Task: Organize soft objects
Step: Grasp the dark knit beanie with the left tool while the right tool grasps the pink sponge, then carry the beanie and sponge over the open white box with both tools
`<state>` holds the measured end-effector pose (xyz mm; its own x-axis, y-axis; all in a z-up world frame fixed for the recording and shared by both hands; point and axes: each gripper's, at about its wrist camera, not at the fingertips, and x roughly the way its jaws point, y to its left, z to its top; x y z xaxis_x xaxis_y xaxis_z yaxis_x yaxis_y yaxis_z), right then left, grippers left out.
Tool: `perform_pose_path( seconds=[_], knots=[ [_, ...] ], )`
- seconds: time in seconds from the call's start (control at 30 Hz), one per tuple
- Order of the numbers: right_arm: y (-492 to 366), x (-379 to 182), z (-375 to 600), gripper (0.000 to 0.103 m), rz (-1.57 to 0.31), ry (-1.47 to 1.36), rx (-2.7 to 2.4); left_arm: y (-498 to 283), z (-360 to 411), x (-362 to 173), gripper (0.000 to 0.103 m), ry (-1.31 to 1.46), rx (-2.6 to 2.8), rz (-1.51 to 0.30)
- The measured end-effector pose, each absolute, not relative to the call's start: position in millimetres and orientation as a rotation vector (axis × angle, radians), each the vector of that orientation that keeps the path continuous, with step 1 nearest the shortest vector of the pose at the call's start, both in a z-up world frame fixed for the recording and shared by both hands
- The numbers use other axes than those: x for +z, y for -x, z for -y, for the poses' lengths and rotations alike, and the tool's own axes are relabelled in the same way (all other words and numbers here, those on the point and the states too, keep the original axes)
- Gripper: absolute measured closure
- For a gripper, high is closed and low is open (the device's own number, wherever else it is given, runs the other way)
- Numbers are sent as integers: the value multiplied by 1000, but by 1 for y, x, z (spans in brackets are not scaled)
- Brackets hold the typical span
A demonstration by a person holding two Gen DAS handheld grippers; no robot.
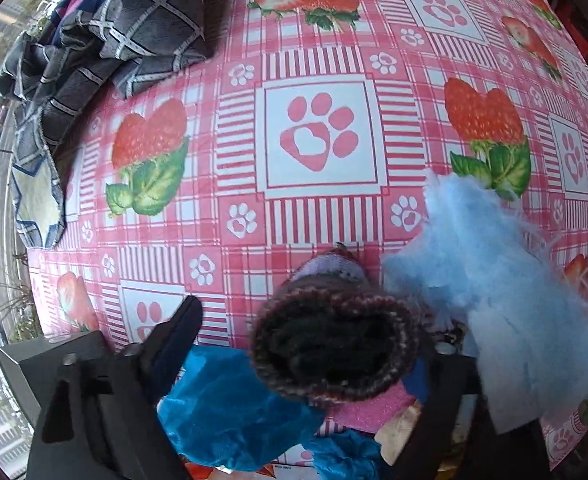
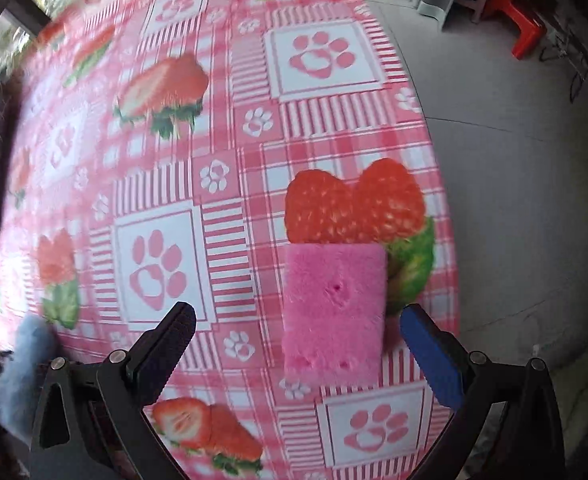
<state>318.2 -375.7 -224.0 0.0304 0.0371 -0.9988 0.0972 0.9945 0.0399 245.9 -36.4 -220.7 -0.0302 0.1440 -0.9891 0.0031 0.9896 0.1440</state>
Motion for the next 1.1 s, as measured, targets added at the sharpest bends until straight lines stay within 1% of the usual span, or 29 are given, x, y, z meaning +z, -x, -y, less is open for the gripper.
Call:
perform_pose_path(
  seconds=[0.03, 0.07, 0.1, 0.13, 0.2, 0.23, 0.27, 0.3, 0.33, 0.37, 0.67, 0.8, 0.97, 1.1],
  knots=[
    [-319, -227, 373, 0, -1547, -94, -36, -246, 38, -222, 32, -107, 109, -1598],
    [-319, -229, 371, 0, -1553, -83, -27, -246, 38, -222, 45, -98, 107, -1600],
    [-319, -231, 368, 2, -1557, -75, -19, -245, 37, -224, 51, -91, 112, -1602],
    [-318, -233, 366, 5, -1560, -72, -9, -244, 41, -222, 51, -85, 118, -1602],
    [-316, -232, 364, 17, -1555, -31, -16, -243, 41, -219, 58, -61, 123, -1589],
    [-315, -230, 364, 20, -1549, -18, -18, -242, 41, -215, 59, -53, 124, -1575],
    [-315, -227, 366, 30, -1540, -11, -19, -242, 40, -210, 60, -50, 127, -1557],
    [-313, -224, 368, 45, -1531, -10, -20, -241, 40, -204, 60, -51, 126, -1533],
    [-309, -218, 371, 55, -1521, -15, -20, -241, 39, -198, 60, -51, 127, -1516],
    [-308, -214, 374, 56, -1517, -39, -10, -240, 40, -191, 60, -50, 128, -1496],
    [-286, -179, 400, 56, -1479, -251, 73, -229, 48, -137, 60, -19, 120, -1379],
    [-271, -166, 410, 56, -1456, -301, 110, -225, 48, -122, 60, 20, 107, -1345],
    [-257, -151, 402, 56, -1448, -308, 146, -213, 42, -98, 60, 92, 57, -1306],
    [-245, -150, 385, 56, -1462, -326, 179, -209, 37, -82, 60, 135, 51, -1263]
  ],
)
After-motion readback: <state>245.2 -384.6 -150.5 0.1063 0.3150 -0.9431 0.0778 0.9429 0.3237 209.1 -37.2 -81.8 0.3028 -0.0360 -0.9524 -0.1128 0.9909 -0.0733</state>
